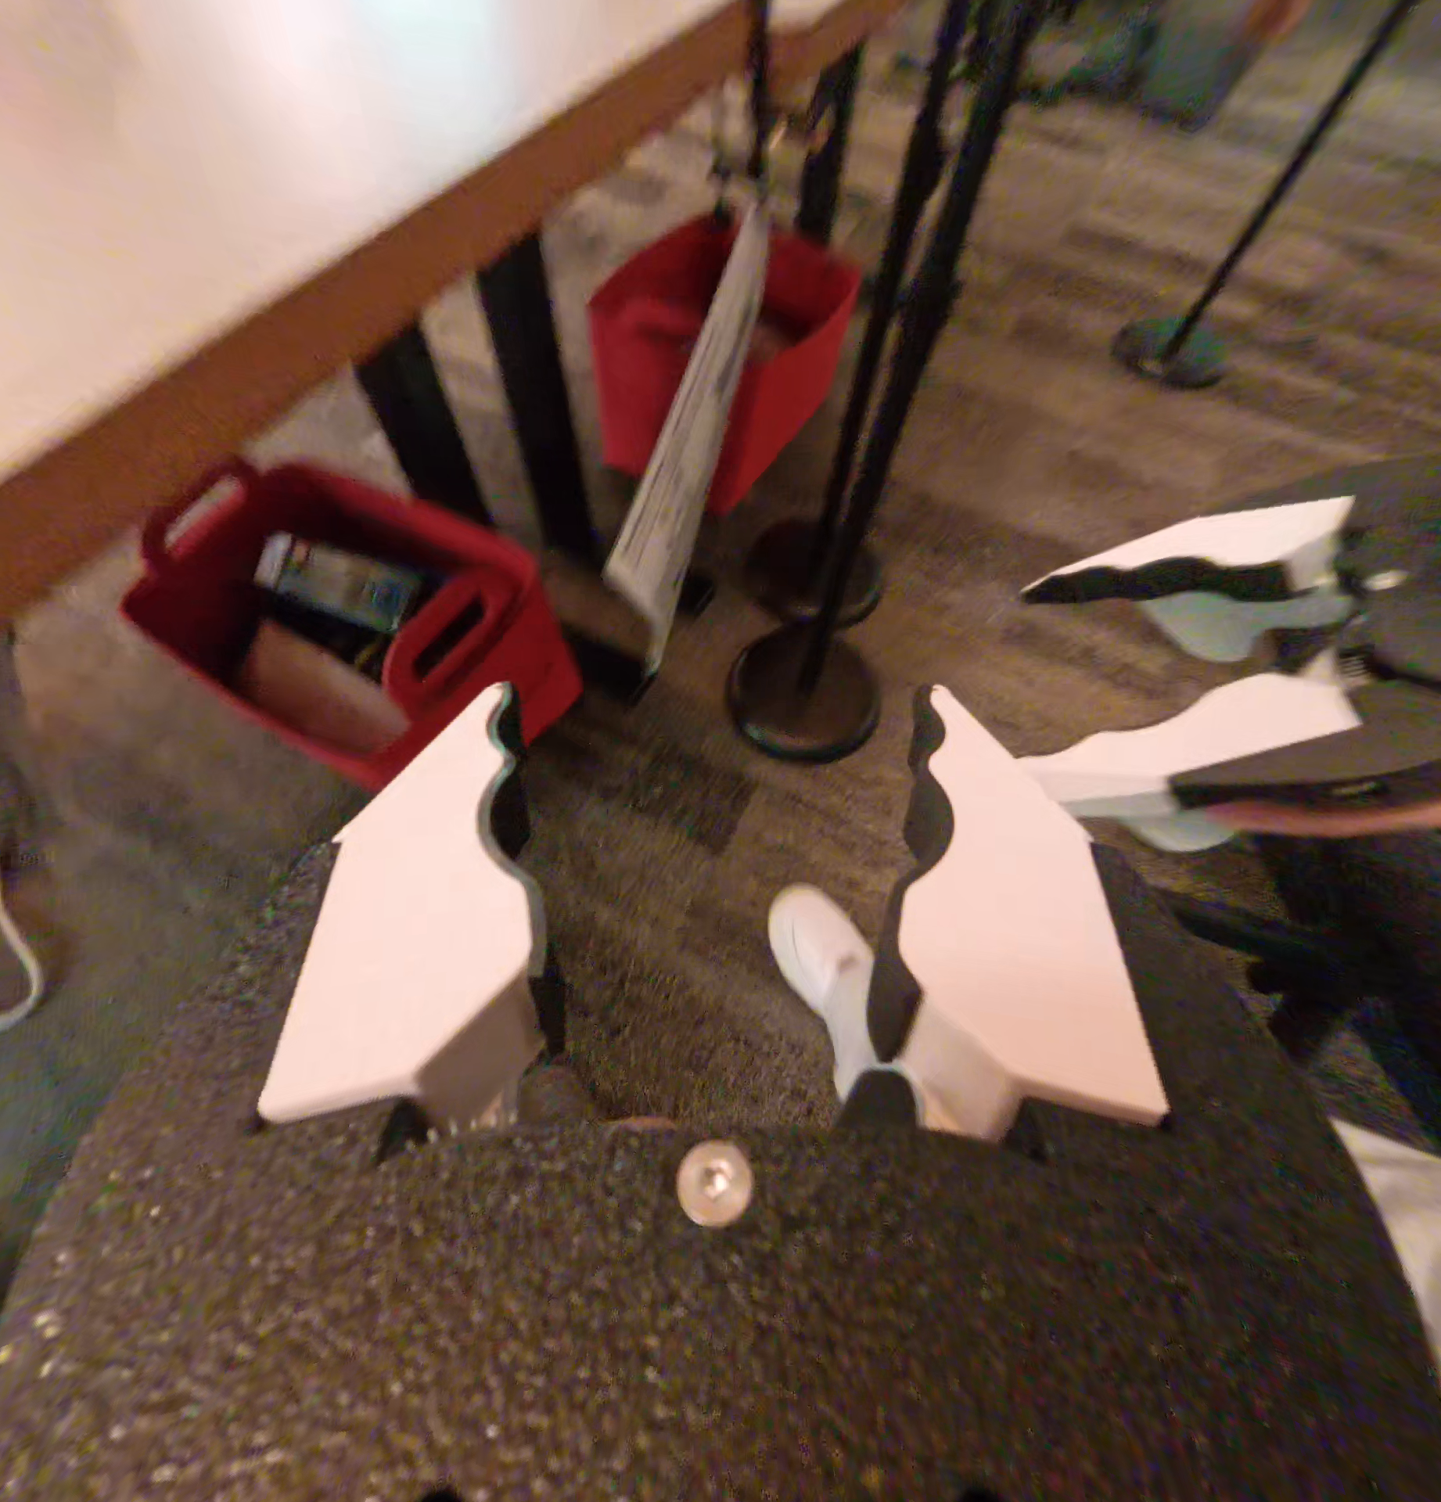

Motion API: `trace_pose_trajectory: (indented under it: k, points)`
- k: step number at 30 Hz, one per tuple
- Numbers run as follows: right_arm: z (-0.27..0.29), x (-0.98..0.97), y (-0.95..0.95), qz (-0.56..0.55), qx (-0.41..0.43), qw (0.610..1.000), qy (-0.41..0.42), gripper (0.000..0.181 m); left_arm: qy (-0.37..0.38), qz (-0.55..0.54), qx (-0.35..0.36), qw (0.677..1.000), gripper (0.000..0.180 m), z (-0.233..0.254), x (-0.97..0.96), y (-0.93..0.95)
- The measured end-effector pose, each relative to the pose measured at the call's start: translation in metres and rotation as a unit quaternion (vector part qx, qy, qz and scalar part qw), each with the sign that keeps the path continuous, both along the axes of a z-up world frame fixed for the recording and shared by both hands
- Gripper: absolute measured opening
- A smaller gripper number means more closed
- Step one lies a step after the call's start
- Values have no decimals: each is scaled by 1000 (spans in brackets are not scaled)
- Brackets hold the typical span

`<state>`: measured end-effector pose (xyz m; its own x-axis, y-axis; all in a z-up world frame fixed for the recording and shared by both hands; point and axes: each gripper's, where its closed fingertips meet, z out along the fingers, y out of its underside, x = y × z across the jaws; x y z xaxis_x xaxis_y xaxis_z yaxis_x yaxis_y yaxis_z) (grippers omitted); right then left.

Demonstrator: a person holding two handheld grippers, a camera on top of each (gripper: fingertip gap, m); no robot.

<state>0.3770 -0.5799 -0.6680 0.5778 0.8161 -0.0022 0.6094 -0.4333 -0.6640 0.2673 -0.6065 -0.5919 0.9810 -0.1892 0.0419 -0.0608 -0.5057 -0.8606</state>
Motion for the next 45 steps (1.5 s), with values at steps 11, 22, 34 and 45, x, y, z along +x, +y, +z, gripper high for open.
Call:
trace_pose_trajectory:
  k: [11, 22, 34, 45]
  points:
    - [248, 294, -87, -194, 190, 961, -54, 105, -64, -211, 77, 972, 98, 184, 161, -54]
    - [413, 536, -332, -327, 361, 872, -52, 102, -106, -402, 112, 902, 98, 247, 447, -222]
    - [520, 866, -495, -359, 388, 847, -60, 93, -235, -428, 130, 863, 106, 375, 750, -339]
    - [426, 1008, -256, -171, 248, 952, 44, 88, -221, -464, 219, 829, 103, 364, 862, -322]
